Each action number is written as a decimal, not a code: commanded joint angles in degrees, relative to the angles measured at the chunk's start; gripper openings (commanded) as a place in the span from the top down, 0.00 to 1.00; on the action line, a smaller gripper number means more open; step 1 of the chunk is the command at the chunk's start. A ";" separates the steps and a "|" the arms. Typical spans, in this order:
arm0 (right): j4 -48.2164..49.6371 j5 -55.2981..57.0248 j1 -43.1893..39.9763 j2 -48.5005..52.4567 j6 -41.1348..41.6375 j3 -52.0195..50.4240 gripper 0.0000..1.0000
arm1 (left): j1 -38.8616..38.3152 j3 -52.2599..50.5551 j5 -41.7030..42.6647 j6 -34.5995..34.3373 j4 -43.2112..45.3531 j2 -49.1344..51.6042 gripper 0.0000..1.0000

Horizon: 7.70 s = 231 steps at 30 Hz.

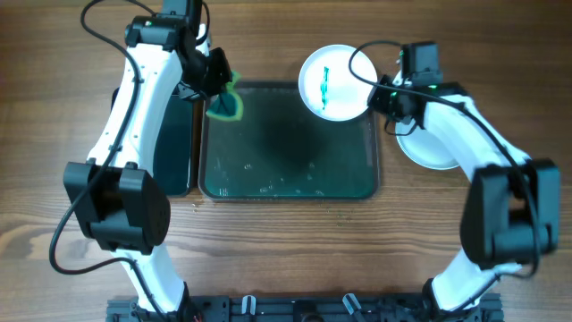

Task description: Clean dirty plates on tray and stack at the side

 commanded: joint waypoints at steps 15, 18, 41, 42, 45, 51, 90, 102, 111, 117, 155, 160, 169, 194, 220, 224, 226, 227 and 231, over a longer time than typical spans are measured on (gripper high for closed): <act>-16.04 -9.44 5.07 0.85 -14.64 0.22 0.81 | -0.81 0.42 0.87 0.92 0.81 0.70 0.96; -12.28 -4.11 5.07 -0.35 -19.93 0.22 0.50 | -0.79 0.42 0.90 0.92 1.03 0.70 0.96; -5.20 -18.51 11.61 9.79 6.75 1.16 0.96 | -5.09 -2.54 0.90 -0.72 3.19 4.22 0.96; -3.91 -18.51 11.93 9.79 6.71 1.16 0.96 | -5.66 -3.69 0.90 -1.73 3.89 5.11 0.96; -3.39 -18.51 12.04 9.79 6.25 1.16 0.96 | -7.69 -5.09 0.66 -0.37 7.10 9.09 0.96; -3.34 -18.51 12.04 9.79 5.81 1.16 0.96 | -9.77 -5.09 -1.73 0.98 8.31 16.15 0.96; -3.10 -19.47 12.04 9.79 4.76 1.16 0.96 | -16.11 -8.07 18.53 9.55 19.15 19.74 0.96; -2.93 -13.86 12.98 5.44 0.07 1.29 0.96 | -2.54 11.63 10.60 5.97 0.81 9.99 0.96; -14.60 40.17 26.75 -11.96 -8.63 1.29 0.96 | 0.85 11.76 0.42 5.40 -4.87 6.99 0.96; -17.33 68.39 37.62 -15.08 -9.79 1.29 0.96 | 0.83 11.76 0.39 5.40 -5.22 6.99 0.96; -1.84 9.09 -31.04 -27.56 -8.26 -27.02 0.94 | 0.68 8.76 -3.23 5.42 -6.16 6.51 0.96; 4.96 -3.04 -30.69 -27.52 -12.04 -28.24 0.07 | 7.28 8.76 -9.25 5.46 -12.15 1.97 0.96; -17.22 -7.82 -23.45 -27.58 -17.31 -8.94 0.00 | 19.21 -5.60 -10.08 14.51 -11.39 1.51 0.96; -37.07 -9.64 -14.43 -57.31 -23.26 2.32 0.00 | 13.90 -9.97 -0.15 14.21 -1.57 -13.75 0.00; 26.05 -1.86 -8.00 -106.75 -20.17 -70.66 0.00 | 13.90 -9.97 -0.15 14.21 -1.57 -13.75 0.00; 25.16 -1.62 -7.96 -107.82 -18.97 -70.79 0.00 | 13.90 -9.97 -0.15 14.21 -1.57 -13.75 0.00; 25.16 -1.62 -7.96 -107.71 -18.99 -70.79 0.00 | 13.90 -9.97 -0.15 14.21 -1.57 -13.75 0.00; 25.18 -1.62 -7.96 -107.40 -18.99 -70.79 0.00 | 13.90 -9.97 -0.15 14.21 -1.57 -13.75 0.00; 25.16 -1.62 -7.96 -107.19 -18.99 -70.79 0.00 | 13.90 -9.97 -0.15 14.21 -1.60 -13.75 0.00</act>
